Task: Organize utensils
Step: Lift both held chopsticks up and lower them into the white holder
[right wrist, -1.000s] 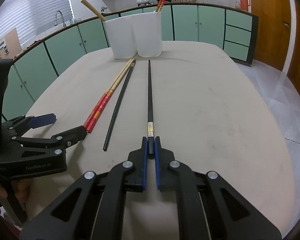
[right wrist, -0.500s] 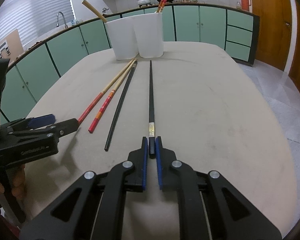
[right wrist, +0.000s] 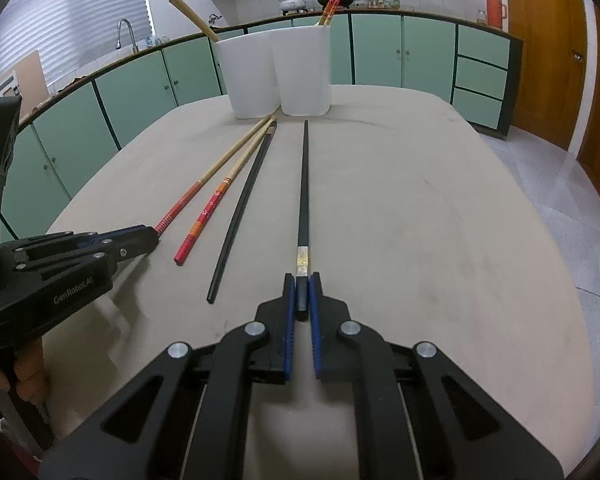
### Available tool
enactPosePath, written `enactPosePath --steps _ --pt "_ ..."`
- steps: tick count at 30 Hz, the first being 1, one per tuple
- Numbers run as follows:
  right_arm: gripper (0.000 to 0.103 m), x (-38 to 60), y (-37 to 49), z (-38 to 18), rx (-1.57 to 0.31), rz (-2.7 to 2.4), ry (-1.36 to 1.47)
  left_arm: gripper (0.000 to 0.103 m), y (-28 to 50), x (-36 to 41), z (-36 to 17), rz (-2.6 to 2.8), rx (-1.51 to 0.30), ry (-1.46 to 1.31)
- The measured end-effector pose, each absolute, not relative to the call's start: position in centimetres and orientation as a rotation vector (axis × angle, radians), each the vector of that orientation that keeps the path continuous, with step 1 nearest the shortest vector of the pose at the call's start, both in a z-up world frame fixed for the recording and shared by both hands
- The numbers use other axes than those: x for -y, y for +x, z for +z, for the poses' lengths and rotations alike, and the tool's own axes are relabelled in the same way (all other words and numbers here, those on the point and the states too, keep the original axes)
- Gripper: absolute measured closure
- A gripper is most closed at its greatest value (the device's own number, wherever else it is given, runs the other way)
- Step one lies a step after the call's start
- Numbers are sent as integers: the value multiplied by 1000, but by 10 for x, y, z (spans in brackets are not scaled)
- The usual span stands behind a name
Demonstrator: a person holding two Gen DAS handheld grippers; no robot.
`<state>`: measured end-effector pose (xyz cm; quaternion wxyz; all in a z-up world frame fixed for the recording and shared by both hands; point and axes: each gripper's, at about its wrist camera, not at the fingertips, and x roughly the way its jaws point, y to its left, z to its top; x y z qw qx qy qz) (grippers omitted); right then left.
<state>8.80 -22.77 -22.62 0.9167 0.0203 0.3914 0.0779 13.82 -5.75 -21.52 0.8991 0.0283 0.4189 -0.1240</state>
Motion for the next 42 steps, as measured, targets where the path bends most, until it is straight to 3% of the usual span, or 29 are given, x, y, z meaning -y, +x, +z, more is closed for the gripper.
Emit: enactPosePath --steps 12,25,42 --pt "97 231 84 -195 -746 158 -3 97 123 52 -173 -278 -773 79" --pt "97 246 85 -117 -580 173 -23 98 129 45 -88 -301 -569 40" --pt "97 257 160 -35 -585 276 -1 98 183 49 -31 -339 -493 27"
